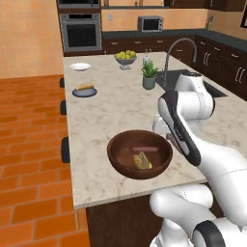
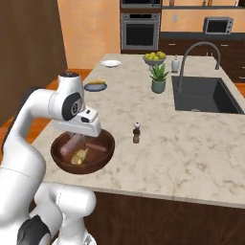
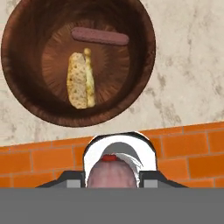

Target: Place one bun and one sausage from the bowl on each plate.

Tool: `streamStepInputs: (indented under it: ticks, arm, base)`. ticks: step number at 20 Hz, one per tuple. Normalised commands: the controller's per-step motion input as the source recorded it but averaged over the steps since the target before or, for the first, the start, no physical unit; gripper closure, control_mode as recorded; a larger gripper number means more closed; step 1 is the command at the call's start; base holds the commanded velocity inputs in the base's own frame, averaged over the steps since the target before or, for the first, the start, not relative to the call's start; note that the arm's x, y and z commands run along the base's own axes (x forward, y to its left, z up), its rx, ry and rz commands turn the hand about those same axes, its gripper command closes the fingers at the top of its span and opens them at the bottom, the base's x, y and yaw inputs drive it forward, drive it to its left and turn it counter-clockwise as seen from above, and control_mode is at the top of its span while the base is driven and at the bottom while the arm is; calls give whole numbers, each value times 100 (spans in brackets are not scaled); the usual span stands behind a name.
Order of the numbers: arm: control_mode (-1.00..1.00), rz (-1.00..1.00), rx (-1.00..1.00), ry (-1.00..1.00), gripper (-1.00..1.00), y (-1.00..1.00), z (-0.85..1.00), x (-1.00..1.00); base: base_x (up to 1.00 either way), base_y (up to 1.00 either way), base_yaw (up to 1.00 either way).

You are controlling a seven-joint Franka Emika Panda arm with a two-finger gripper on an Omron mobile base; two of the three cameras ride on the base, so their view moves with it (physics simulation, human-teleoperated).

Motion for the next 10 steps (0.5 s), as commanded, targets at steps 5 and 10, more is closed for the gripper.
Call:
streamStepInputs:
  ticks: [5, 10]
  arm:
    - [-100, 12, 0, -2, 100, 15, 17, -87]
    - [-100, 0, 0, -3, 100, 4, 28, -38]
  base:
    - [0, 0, 0]
    - [0, 0, 0]
